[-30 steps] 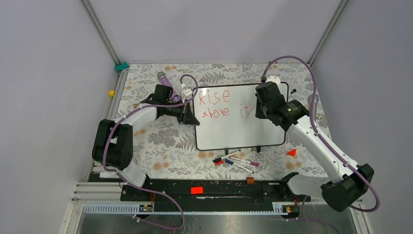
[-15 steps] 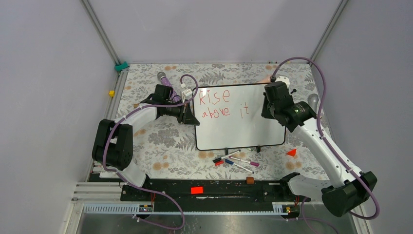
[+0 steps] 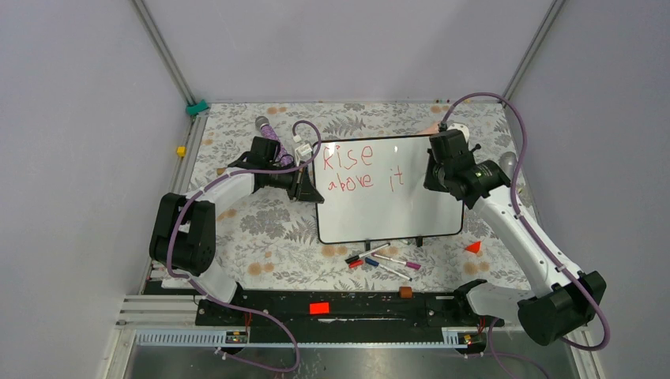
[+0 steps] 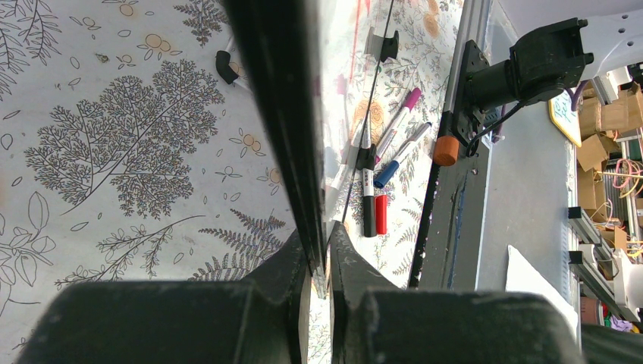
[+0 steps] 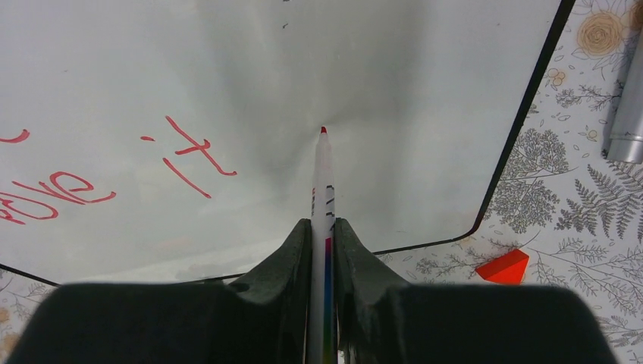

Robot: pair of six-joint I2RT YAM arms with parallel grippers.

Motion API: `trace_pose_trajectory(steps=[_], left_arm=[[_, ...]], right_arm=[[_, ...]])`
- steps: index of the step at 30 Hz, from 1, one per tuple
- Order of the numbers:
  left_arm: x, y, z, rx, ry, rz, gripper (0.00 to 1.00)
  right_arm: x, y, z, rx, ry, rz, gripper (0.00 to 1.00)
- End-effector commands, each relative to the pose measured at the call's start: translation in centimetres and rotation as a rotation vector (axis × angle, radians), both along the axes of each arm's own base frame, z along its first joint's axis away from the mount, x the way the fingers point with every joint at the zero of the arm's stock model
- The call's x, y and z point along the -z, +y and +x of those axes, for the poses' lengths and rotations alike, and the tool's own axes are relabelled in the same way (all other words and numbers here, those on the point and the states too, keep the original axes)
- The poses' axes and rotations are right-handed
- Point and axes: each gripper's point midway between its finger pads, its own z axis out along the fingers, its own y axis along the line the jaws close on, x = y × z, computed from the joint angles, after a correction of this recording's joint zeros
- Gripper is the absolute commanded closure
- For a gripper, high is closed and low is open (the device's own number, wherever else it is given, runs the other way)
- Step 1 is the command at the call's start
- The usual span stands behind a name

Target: Write a sentence on the whiteboard

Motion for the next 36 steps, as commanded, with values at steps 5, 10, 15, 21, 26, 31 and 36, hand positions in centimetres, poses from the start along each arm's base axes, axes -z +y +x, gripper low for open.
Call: trace_pose_trajectory(steps=[5, 10, 15, 21, 26, 31, 36], left_arm=[[2.6, 1.1, -0.5, -0.013, -0.019, 0.130, 1.00], [2.5, 1.1, -0.4, -0.014, -0.021, 0.129, 1.00], [2.4, 1.1, -0.4, -0.014, -0.022, 0.129, 1.00], [2.5, 1.1, -0.4, -0.014, -0.021, 0.130, 1.00], [2.6, 1.1, -0.4, -0.014, -0.019, 0.131, 1.00], [2.6, 1.1, -0.4, -0.013, -0.019, 0.131, 1.00], [2.7, 1.1, -0.4, -0.015, -0.017, 0.133, 1.00]], right_arm=[[-0.7, 0.4, 1.5, 0.005, -0.008, 0.011, 1.00], [-0.8, 1.3, 1.7, -0.019, -0.011, 0.044, 1.00], [-0.3, 2.1, 1.3, -0.040, 0.001, 0.089, 1.00], [0.9, 2.3, 0.4, -0.050, 0.037, 0.109, 1.00], [2.1, 1.5, -0.6, -0.033, 0.084, 0.074, 1.00], [2.3, 0.5, -0.8, -0.005, 0.089, 0.029, 1.00], [1.4, -0.5, -0.1, 0.016, 0.068, -0.033, 1.00]])
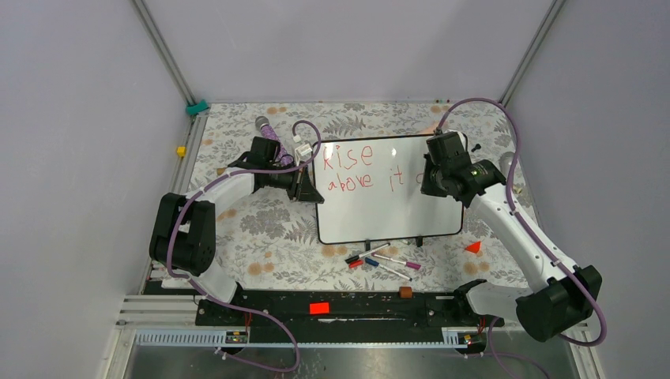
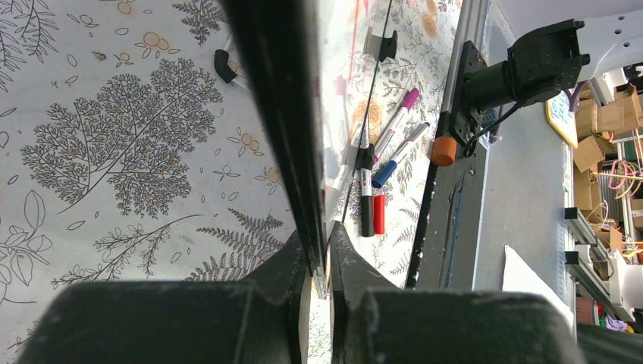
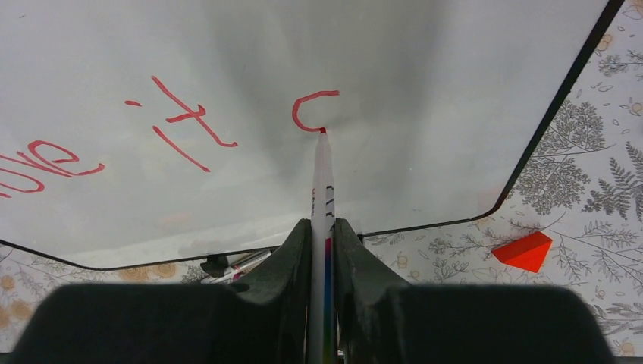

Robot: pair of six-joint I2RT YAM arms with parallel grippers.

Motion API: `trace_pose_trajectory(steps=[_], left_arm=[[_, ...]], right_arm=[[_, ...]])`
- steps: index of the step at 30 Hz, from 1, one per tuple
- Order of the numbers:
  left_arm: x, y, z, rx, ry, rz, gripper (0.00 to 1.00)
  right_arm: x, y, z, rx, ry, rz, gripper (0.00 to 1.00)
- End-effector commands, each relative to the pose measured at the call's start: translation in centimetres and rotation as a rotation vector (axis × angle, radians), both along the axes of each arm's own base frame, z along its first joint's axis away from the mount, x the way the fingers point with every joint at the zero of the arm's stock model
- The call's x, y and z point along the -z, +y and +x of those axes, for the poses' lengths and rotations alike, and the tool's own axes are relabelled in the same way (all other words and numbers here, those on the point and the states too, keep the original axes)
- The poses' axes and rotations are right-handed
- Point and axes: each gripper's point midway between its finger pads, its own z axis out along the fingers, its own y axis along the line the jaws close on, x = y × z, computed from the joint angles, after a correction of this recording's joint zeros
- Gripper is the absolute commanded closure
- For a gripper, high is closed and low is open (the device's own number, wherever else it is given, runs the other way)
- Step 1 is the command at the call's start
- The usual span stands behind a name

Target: Write a sentence on the whiteboard

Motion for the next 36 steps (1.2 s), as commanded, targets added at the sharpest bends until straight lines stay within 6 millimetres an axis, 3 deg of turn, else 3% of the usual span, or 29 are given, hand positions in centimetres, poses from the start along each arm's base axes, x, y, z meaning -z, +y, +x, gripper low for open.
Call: trace_pose_trajectory(steps=[1, 16, 22, 30, 36], left_arm=[[2.7, 1.1, -0.3, -0.013, -0.025, 0.135, 1.00], [2.8, 1.2, -0.3, -0.014, -0.023, 0.136, 1.00], [2.8, 1.2, -0.2, -0.014, -0.024, 0.138, 1.00], [3.0, 1.2, -0.3, -0.016, -0.020, 0.141, 1.00], [3.0, 1.1, -0.2, -0.014, -0.021, 0.141, 1.00]], right_arm=[[-1.0, -1.7, 1.1, 0.045, -0.036, -0.084, 1.00], [-3.2, -1.4, 3.3, 0.042, -0.089, -0.084, 1.00], [-2.3, -1.3, 2.7, 0.041, -0.070, -0.070, 1.00], [1.0, -1.7, 0.4, 0.054, 0.011, -0.063, 1.00], [0.1, -1.8, 0.8, 0.056, -0.017, -0.065, 1.00]])
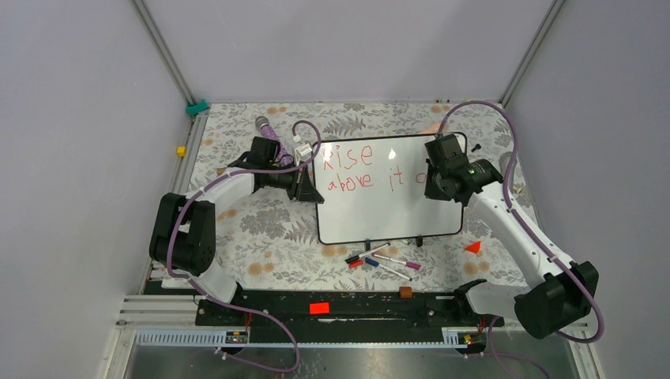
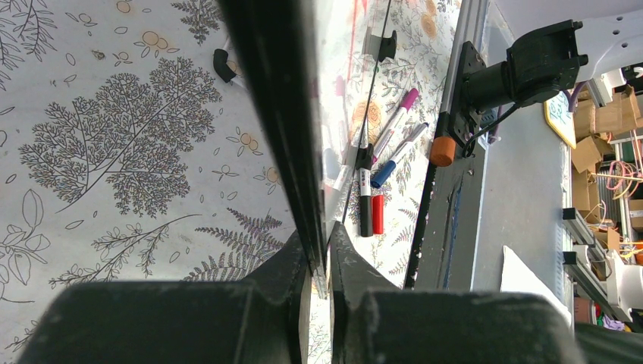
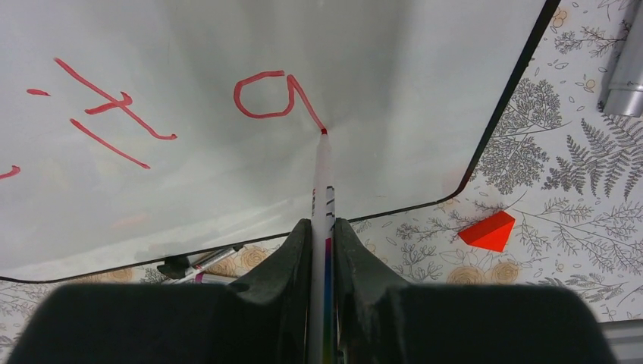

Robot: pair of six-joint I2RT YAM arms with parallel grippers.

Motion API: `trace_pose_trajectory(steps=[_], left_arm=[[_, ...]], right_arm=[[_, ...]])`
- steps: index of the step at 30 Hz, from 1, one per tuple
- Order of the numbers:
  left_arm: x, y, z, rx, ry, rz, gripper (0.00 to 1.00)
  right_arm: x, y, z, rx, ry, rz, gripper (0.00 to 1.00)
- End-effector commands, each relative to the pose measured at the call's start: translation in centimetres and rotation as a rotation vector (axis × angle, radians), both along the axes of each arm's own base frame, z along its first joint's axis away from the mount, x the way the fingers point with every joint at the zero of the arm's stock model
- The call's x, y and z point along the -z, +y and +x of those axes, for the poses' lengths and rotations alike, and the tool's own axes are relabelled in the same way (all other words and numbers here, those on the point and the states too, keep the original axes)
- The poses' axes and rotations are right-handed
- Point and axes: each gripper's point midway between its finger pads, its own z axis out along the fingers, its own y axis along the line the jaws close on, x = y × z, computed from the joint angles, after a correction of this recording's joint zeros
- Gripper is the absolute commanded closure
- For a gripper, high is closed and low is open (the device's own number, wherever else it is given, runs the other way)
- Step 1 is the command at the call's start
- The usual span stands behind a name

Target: Write a sentence on the whiteboard

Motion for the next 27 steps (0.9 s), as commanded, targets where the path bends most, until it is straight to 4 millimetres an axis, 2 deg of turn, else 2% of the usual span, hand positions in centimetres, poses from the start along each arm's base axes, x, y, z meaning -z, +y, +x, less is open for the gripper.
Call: trace_pose_trajectory(steps=[1, 8, 12, 20, 23, 27], left_arm=[[3.0, 1.2, -0.2, -0.014, -0.025, 0.141, 1.00], [3.0, 1.2, -0.2, -0.015, -0.026, 0.144, 1.00], [3.1, 1.2, -0.2, -0.014, -0.024, 0.143, 1.00], [3.1, 1.2, -0.2, -0.015, -0.026, 0.145, 1.00], [3.0, 1.2, -0.2, -0.016, -0.027, 0.144, 1.00], [3.1, 1.3, -0.2, -0.016, -0.026, 0.148, 1.00]], right_arm=[[-1.9, 0.3, 1.8, 0.018, -0.086, 0.035, 1.00], [-6.6, 0.7, 3.0, -0.008, -0.180, 0.057, 1.00], [-7.5, 0.3, 3.7, 0.002, -0.204, 0.042, 1.00], [-7.6, -0.1, 5.2, 0.015, -0.208, 0.027, 1.00], [-6.7, 0.1, 5.5, 0.012, -0.185, 0.036, 1.00], [-5.2, 0.0, 4.8, 0.019, -0.149, 0.039, 1.00]])
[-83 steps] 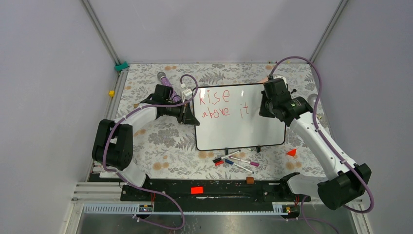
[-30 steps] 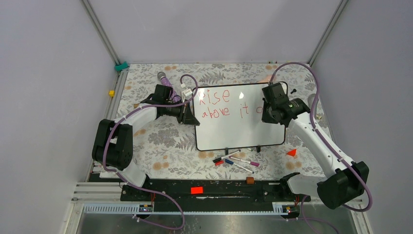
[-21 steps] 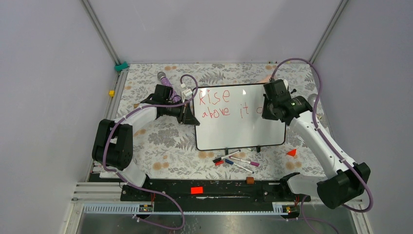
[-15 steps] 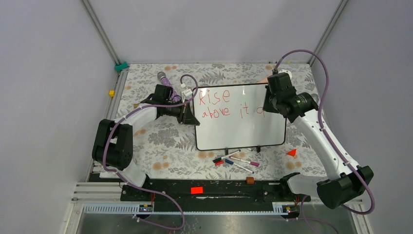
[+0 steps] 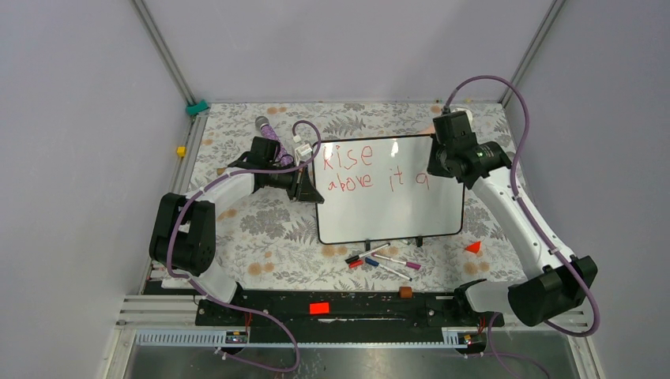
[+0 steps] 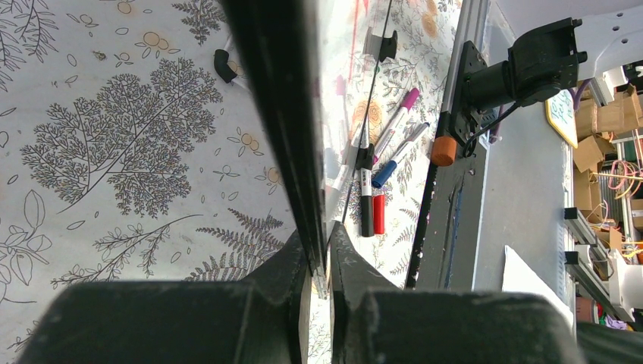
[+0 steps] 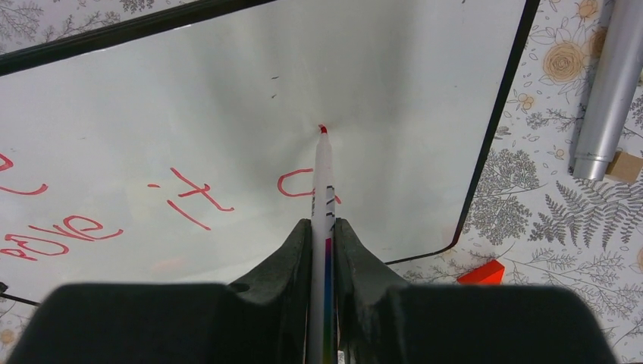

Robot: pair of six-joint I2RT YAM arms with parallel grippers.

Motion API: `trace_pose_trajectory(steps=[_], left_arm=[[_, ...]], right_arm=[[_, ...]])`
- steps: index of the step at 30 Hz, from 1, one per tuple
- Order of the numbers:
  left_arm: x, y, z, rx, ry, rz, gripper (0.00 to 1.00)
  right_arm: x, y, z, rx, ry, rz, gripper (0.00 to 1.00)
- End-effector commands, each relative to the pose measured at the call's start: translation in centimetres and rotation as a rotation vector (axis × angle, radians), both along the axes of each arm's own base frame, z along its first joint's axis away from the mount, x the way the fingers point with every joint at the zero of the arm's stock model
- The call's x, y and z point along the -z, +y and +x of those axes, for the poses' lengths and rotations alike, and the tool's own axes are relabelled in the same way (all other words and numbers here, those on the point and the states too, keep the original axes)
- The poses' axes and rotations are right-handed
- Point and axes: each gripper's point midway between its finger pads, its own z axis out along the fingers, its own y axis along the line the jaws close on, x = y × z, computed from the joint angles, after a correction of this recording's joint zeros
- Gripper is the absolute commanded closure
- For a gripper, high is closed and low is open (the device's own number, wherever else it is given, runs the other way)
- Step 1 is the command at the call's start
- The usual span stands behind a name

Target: Write a sentence on the whiteboard

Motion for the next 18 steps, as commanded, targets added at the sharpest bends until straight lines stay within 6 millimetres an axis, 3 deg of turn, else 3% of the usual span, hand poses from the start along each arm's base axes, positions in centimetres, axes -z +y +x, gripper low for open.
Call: trace_pose_trajectory(steps=[1, 10, 18], left_arm=[[3.1, 1.3, -0.2, -0.020, -0.022, 0.148, 1.00], [3.1, 1.3, -0.3, -0.018, -0.019, 0.147, 1.00], [3.1, 1.3, -0.3, -0.019, -0.019, 0.149, 1.00]], right_arm=[[0.6, 0.0, 0.0, 0.005, -0.006, 0.021, 1.00], [3.9, -0.4, -3.1, 0.021, 0.064, 0.044, 1.00], [0.5, -0.4, -2.4, 0.009, 0.001, 0.053, 1.00]])
